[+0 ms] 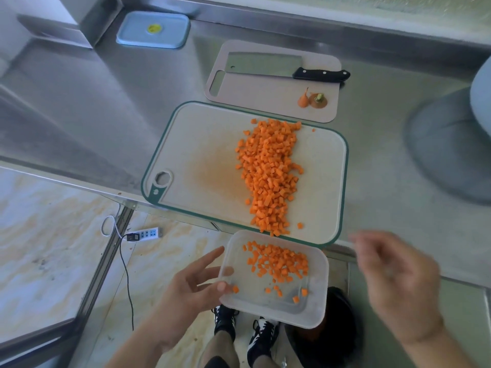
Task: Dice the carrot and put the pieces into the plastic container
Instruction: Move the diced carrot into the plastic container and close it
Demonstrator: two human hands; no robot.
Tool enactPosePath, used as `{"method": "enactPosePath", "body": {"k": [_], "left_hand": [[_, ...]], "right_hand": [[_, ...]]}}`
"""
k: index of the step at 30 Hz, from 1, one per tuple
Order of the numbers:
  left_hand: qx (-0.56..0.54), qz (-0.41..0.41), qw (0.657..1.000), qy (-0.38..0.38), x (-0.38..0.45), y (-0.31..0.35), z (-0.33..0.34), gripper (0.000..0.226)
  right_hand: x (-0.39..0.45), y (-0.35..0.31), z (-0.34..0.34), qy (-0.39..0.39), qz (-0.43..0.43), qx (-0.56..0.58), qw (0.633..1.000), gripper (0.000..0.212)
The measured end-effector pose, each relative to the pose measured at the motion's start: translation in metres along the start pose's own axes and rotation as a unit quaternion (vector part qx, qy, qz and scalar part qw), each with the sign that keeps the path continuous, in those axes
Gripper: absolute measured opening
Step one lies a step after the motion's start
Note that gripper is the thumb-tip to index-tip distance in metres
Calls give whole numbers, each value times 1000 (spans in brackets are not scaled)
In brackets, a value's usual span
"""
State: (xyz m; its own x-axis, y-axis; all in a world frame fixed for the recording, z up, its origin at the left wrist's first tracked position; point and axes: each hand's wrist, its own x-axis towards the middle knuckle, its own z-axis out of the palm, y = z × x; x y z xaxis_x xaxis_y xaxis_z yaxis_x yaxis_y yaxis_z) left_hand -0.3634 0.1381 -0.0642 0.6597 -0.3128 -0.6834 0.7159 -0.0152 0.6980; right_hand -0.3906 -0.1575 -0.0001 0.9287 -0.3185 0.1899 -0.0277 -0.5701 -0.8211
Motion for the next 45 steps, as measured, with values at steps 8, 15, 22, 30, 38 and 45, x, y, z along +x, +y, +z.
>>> {"method": "enactPosePath", "body": {"k": [8,15,22,30,38,45], "left_hand": [[-61,-15,998,23,0,-2,3,112],[-113,-18,993,-4,-3,-3,7,86],[-128,-11,992,-9,-5,2,7,73],[-150,-21,989,2,-6,-1,8,86],[-171,-35,985,3,-3,-5,8,82],[-191,-29,981,20,-4,-4,13,43]], "right_hand": [[171,2,76,-156,-85,117,977,44],[206,18,102,-195,-77,38,977,62],[197,36,102,-192,-70,56,977,53],[192,38,100,-196,-79,73,975,51],[169,40,90,-213,-104,90,967,61],[141,36,85,-223,-111,104,963,62]]}}
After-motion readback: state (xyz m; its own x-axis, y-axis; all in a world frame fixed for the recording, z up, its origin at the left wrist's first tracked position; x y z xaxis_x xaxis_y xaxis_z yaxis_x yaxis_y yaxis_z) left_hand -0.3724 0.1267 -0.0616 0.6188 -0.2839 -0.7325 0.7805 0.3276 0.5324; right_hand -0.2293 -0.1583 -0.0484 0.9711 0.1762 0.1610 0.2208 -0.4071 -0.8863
